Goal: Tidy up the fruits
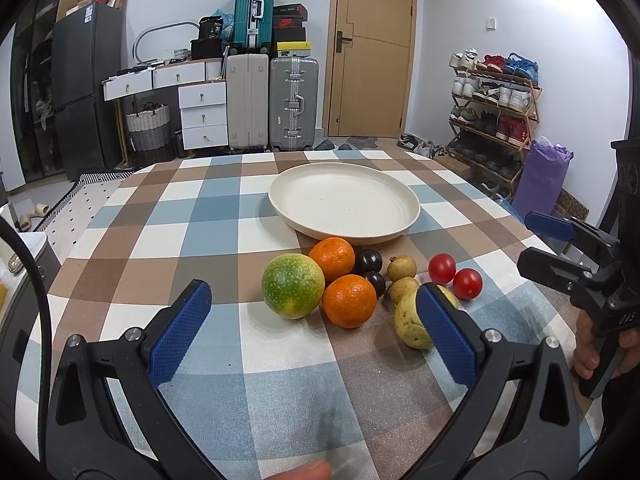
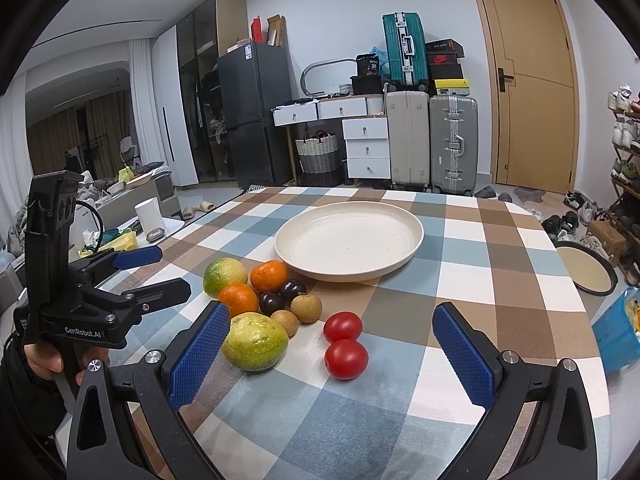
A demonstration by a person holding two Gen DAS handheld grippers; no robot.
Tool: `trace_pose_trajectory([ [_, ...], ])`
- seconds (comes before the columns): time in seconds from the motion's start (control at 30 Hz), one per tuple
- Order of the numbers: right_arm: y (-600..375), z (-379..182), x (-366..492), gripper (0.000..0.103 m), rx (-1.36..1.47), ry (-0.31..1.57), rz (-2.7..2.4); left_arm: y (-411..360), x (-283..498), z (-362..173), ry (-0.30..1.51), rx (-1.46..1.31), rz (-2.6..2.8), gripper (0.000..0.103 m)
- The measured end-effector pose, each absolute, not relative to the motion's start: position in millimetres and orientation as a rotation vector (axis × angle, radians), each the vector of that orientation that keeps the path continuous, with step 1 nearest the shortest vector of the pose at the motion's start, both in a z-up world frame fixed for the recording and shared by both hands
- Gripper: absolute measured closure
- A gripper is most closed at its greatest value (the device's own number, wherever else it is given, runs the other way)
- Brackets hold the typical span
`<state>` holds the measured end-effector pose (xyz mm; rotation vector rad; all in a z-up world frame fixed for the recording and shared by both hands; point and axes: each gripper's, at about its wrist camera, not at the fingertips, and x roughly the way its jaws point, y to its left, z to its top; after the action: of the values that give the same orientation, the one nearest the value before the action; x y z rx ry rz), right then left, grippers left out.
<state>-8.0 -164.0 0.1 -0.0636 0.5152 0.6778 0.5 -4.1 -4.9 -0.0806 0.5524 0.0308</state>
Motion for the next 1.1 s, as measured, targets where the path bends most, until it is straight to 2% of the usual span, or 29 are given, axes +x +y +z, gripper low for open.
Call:
trace_pose_trajectory([
  [0.87,-166.9,1.1,-6.4,0.000,-0.067,0.507,0.650,-7.0,1.2,-9.8,0.551,-0.079,0.029,0.001],
  [1.1,-161.4,-4.7,1.1,0.000,-0.087,0.573,0.622,-3.0,0.9,-3.4,0.561,-0.065,0.016,0.001],
])
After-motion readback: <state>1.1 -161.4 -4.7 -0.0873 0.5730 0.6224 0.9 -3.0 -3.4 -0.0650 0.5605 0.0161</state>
